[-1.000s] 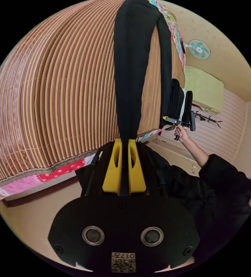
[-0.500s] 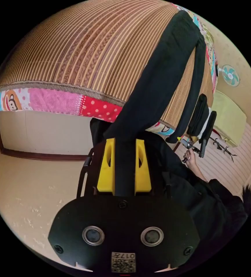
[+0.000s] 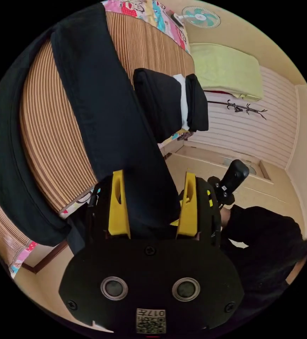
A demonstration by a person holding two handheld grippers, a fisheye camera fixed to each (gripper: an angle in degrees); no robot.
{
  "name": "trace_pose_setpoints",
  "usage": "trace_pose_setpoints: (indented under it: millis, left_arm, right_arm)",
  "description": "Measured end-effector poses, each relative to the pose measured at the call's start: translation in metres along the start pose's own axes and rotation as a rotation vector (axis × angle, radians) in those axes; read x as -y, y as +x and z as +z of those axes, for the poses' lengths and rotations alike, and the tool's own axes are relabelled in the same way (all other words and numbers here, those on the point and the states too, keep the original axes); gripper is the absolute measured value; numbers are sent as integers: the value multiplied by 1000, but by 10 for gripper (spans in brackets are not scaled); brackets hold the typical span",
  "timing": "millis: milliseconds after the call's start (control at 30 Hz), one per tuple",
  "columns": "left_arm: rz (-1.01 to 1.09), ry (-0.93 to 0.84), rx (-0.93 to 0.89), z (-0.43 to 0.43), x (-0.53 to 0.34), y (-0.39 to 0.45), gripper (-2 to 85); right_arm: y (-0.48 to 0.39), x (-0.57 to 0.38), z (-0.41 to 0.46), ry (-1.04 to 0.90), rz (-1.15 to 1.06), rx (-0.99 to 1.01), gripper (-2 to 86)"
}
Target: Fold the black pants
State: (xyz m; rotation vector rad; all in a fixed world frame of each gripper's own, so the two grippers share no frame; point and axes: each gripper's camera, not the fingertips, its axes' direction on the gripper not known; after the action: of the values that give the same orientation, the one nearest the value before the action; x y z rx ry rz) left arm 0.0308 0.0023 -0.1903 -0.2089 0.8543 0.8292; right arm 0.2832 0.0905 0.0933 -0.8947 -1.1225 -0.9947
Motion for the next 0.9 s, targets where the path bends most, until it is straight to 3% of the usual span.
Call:
trace_pose_setpoints:
  millis: [100,167,267,433,500,600,667,733,833,900]
  left_arm:
    - [-34,-58,110,13,-8,-5,47]
    - [-77,-1,69,7,-23,-16,40]
    - [-107,75,-38,-6,-51,-34,38]
    - [-63,213,-161,-22,-92,-49,36]
    - [-50,267,-204,-26,-108,-54,35]
    - [-34,376,-305,-34,-140,-68,34]
    - [-12,450,-388,-38,-161,-78,33]
    - [34,562,-505,-45,-192,-98,32]
    - [71,652,-656,-53,-233,-136,30]
    - [74,691,-716,-57,-260,-161,30]
  right_arm:
    - [52,13,-4,-310,-169,87,79]
    - [107,33,-31,-367,-128,150,106]
    - [183,103,-104,-241,-120,264,156]
    - [321,268,-196,239,293,-82,171]
    - [357,308,-201,333,365,-159,166]
    - [404,363,-177,298,483,-270,142]
    - [412,381,-162,314,522,-268,82]
    - [384,391,-152,473,466,-237,52]
    - [290,416,-123,529,290,-475,39]
    - [238,440,-91,497,185,-531,38]
